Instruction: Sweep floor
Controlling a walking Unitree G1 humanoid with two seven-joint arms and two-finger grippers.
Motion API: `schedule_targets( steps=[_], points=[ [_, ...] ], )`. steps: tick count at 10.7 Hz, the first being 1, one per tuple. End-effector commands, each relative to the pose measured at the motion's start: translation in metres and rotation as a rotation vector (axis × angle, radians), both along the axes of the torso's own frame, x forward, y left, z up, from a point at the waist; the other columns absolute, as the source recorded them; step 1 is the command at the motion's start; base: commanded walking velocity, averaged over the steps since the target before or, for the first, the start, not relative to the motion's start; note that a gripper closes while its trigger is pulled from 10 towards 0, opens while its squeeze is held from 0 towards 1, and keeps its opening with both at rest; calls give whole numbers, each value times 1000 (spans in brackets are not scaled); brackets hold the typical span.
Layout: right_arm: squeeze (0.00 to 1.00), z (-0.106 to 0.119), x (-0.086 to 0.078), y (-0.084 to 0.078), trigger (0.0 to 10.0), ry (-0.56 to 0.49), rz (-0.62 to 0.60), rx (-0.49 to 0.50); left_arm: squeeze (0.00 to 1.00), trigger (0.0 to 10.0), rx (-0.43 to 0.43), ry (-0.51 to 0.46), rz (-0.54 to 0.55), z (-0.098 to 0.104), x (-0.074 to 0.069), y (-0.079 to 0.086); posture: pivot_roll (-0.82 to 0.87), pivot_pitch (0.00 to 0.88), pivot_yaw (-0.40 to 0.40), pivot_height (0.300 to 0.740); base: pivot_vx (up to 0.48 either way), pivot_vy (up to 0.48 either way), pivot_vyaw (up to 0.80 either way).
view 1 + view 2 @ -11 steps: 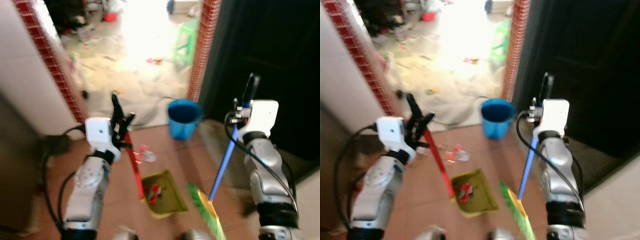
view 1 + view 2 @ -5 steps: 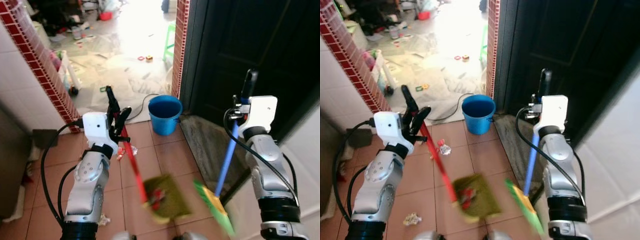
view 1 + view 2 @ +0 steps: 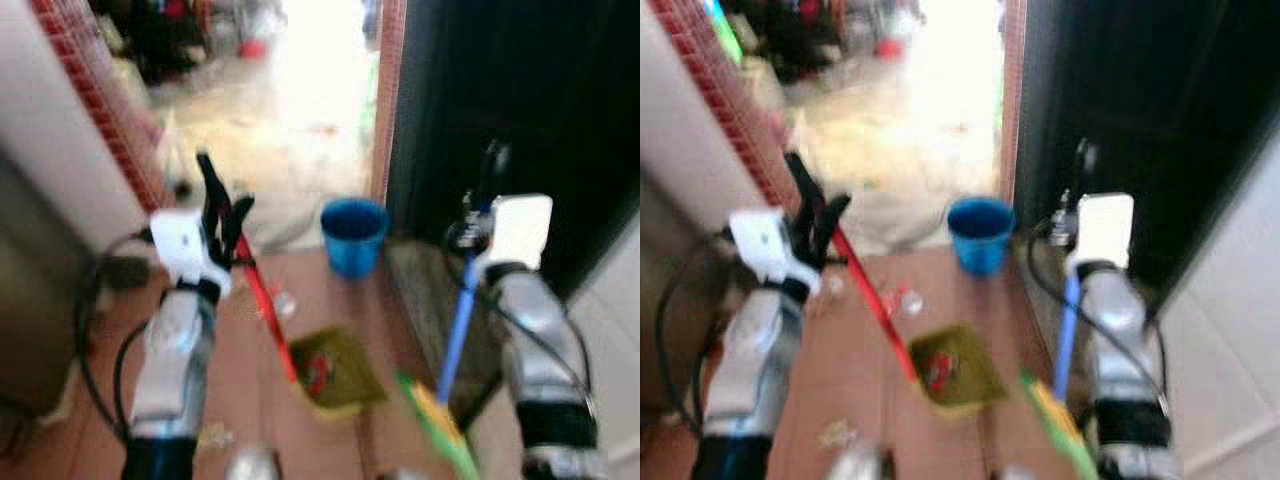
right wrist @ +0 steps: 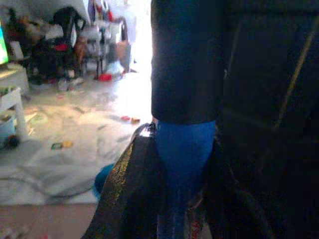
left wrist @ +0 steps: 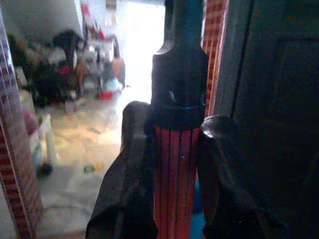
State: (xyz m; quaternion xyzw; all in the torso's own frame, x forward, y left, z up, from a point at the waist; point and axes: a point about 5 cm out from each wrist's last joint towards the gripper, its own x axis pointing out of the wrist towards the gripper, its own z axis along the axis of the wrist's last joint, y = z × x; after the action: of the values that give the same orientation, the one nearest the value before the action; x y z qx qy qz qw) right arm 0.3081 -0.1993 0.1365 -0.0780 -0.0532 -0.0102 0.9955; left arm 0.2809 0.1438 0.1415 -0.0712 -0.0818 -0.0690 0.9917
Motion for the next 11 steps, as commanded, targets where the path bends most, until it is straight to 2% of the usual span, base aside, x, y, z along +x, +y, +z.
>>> schedule_targets(
  steps=[1, 2, 6, 9, 11],
  points=[
    [0, 13, 6, 5, 10000, -56, 15, -2, 0, 10000, -1, -131, 36, 31, 6, 7, -87, 0, 39, 740, 311, 364, 0],
    [0, 13, 9, 6, 10000, -59, 17, -5, 0, 10000, -6, -177, 40, 45, 9, 7, -84, 0, 42, 740, 311, 364, 0],
    [0, 14, 14, 10, 10000, -73, 29, -3, 0, 10000, -17, -273, 58, 76, 17, 12, -87, 0, 51, 740, 316, 363, 0],
    [0, 14, 15, 9, 10000, -81, 24, -3, 0, 10000, -45, -356, 34, 106, 20, 6, -87, 0, 57, 740, 358, 320, -146],
    [0, 11, 14, 10, 10000, -78, 22, 5, 0, 10000, -67, -390, 28, 118, 21, 6, -84, 0, 62, 740, 441, 0, 0]
  ],
)
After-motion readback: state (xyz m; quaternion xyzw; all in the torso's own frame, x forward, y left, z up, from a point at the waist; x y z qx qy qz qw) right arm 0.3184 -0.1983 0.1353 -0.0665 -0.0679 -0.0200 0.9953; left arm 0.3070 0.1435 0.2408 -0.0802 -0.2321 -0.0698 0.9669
